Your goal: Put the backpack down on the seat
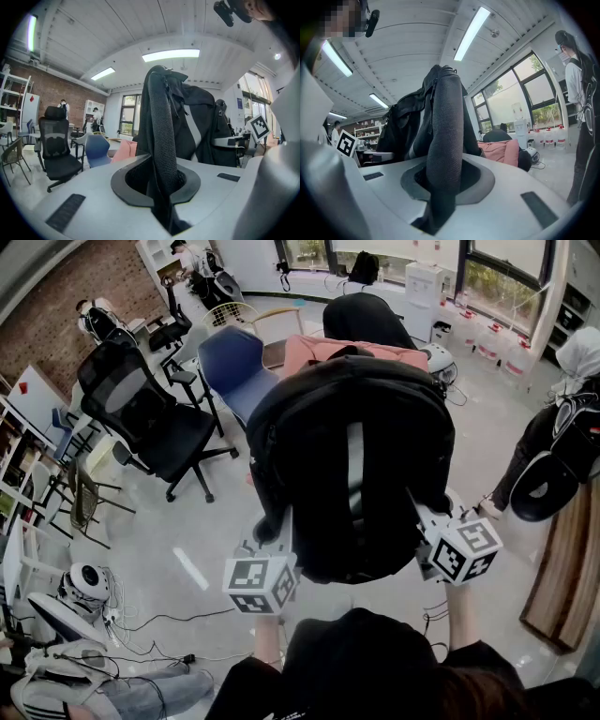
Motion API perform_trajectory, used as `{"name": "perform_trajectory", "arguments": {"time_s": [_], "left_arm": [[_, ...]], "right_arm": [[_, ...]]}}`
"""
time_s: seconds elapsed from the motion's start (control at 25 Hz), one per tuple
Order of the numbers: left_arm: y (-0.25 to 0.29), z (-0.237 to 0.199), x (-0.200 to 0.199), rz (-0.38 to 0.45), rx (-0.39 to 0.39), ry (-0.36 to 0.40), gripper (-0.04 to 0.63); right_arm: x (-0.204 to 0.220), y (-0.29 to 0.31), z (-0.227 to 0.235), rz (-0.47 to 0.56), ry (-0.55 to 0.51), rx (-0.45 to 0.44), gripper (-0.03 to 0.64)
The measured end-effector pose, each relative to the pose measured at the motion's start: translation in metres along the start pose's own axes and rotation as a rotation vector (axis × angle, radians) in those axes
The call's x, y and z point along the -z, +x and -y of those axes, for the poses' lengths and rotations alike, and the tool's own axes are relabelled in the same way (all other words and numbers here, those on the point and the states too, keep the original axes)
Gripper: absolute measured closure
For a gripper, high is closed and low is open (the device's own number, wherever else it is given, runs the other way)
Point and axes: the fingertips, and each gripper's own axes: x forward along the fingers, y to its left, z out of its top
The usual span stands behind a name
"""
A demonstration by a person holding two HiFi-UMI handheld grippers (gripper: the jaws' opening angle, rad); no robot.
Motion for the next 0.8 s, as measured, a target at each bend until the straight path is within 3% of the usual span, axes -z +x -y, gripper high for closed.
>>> {"name": "perform_trajectory", "arguments": {"time_s": [0.8], "left_arm": [[-0.016,0.013,-0.014,0.011,-0.063,-0.004,0.561]], "right_arm": [[-0.015,-0.006,-0.001,-0.007,0.005,-0.056,0.554]]}}
